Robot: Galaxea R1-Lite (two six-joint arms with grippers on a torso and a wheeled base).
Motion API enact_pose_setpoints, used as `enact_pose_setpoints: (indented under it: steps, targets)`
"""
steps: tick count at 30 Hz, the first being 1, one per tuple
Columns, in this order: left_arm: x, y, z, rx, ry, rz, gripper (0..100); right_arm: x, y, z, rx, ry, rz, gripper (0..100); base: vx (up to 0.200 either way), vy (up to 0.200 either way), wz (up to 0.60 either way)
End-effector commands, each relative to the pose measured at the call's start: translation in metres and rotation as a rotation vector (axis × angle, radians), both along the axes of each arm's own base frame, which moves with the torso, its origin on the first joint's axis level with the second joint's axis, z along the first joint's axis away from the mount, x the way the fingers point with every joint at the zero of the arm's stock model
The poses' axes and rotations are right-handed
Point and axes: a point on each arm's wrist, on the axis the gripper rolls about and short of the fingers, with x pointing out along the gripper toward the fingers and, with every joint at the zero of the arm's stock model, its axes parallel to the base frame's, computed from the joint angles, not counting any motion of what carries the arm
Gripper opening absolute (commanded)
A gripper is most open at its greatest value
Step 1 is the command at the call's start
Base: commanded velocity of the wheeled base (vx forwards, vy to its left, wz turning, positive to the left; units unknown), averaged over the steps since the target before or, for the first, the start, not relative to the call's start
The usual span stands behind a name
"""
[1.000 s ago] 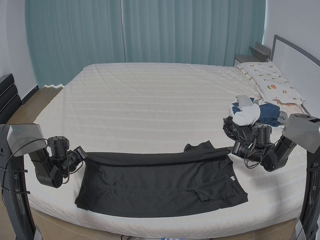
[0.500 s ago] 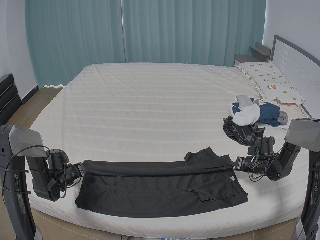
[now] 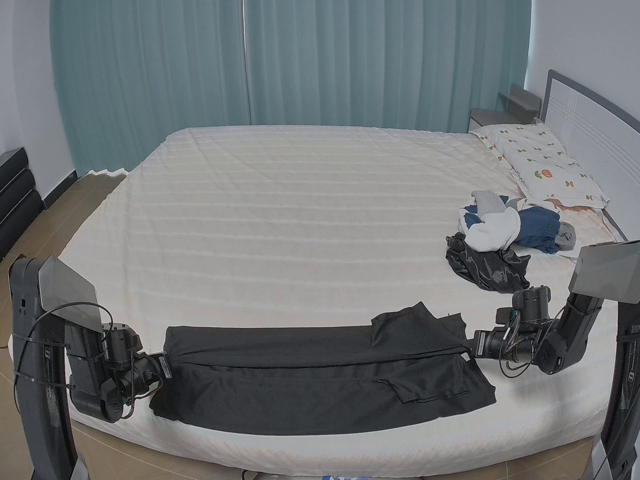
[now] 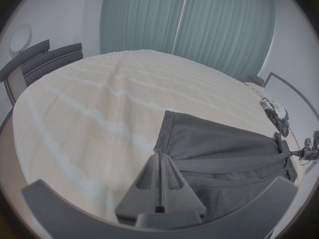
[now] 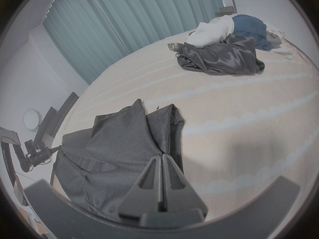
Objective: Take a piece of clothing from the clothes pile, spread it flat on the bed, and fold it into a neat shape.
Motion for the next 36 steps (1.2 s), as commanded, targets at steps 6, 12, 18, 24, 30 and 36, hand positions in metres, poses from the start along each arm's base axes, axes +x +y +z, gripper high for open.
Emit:
enact_pose_setpoints:
  steps: [6, 12, 18, 24, 30, 36]
  targets:
    - [-0.004, -0.001, -0.006, -0.005, 0.032, 0.003, 0, -0.004, 0.001, -0.008, -0.006, 0.031, 0.002, 0, 0.000, 0.000, 0.00]
    - [-0.005, 0.001, -0.006, -0.004, 0.035, 0.014, 100, -0.004, 0.001, -0.005, 0.003, 0.024, -0.006, 100, 0.000, 0.000, 0.00]
    - [-0.011, 0.011, 0.006, -0.027, -0.010, 0.066, 100, -0.002, -0.008, 0.013, 0.026, -0.019, -0.049, 100, 0.000, 0.000, 0.00]
    - [-0.012, 0.022, 0.039, -0.152, -0.131, 0.166, 100, 0.002, -0.014, 0.029, 0.104, -0.049, -0.123, 100, 0.000, 0.000, 0.00]
    - [-0.006, 0.027, 0.048, -0.204, -0.180, 0.137, 100, 0.011, -0.015, 0.034, 0.169, -0.055, -0.168, 100, 0.000, 0.000, 0.00]
    - [0.030, 0.014, 0.041, -0.265, -0.187, 0.113, 100, 0.028, -0.009, 0.029, 0.293, -0.028, -0.241, 100, 0.000, 0.000, 0.00]
